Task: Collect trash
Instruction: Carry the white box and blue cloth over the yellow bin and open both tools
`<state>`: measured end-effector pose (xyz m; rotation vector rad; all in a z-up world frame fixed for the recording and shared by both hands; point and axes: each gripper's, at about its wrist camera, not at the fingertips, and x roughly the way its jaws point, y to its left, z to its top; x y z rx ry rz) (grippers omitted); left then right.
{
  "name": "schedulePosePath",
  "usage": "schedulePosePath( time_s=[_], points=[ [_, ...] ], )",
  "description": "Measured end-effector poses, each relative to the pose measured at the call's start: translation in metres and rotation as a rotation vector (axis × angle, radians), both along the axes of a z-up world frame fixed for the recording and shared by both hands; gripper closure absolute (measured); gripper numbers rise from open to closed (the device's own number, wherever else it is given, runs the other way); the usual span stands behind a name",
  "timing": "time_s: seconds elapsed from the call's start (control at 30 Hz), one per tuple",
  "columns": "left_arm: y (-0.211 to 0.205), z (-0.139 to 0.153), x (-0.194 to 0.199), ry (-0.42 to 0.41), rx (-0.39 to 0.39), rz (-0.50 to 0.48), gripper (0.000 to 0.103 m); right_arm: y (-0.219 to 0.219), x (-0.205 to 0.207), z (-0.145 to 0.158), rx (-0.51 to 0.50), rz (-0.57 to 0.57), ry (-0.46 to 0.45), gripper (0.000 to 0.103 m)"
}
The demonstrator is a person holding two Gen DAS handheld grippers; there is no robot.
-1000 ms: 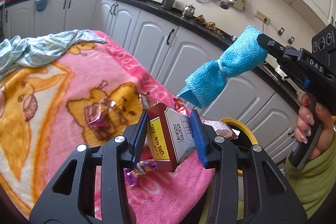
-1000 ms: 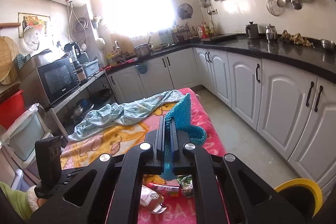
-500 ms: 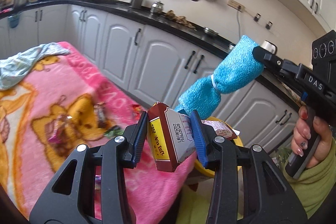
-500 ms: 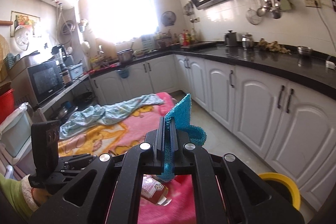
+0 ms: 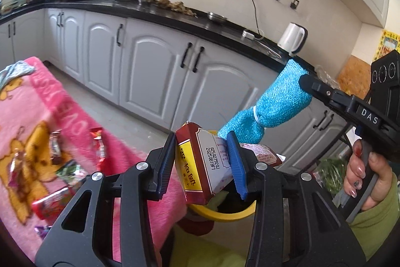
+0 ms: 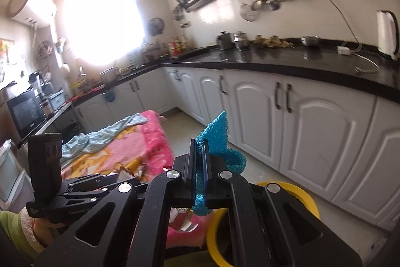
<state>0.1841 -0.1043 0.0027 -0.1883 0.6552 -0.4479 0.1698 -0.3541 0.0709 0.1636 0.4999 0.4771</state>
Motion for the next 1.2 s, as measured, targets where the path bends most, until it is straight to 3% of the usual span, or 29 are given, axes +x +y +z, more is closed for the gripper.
schedulePosePath(
  time_s=[0.43, 0.87, 0.93, 1.0, 1.1, 1.2],
  points=[
    [-0.063, -0.035, 0.019, 0.04, 0.121, -0.059, 0.069, -0.054, 0.009, -0.046, 0.031, -0.12, 0.086, 0.099],
    [-0.079, -0.068, 0.037, 0.094, 0.151, -0.061, 0.068, -0.066, 0.03, -0.09, 0.062, -0.177, 0.193, 0.096],
    [-0.078, -0.072, 0.04, 0.112, 0.15, -0.05, 0.064, -0.069, 0.031, -0.094, 0.077, -0.198, 0.202, 0.073],
    [-0.073, -0.075, 0.042, 0.13, 0.143, -0.036, 0.05, -0.072, 0.03, -0.096, 0.084, -0.219, 0.206, 0.058],
    [-0.067, -0.077, 0.042, 0.137, 0.136, -0.021, 0.043, -0.073, 0.027, -0.099, 0.099, -0.23, 0.213, 0.055],
    [-0.059, -0.076, 0.041, 0.136, 0.125, 0.004, 0.026, -0.071, 0.023, -0.097, 0.1, -0.234, 0.208, 0.045]
  ],
)
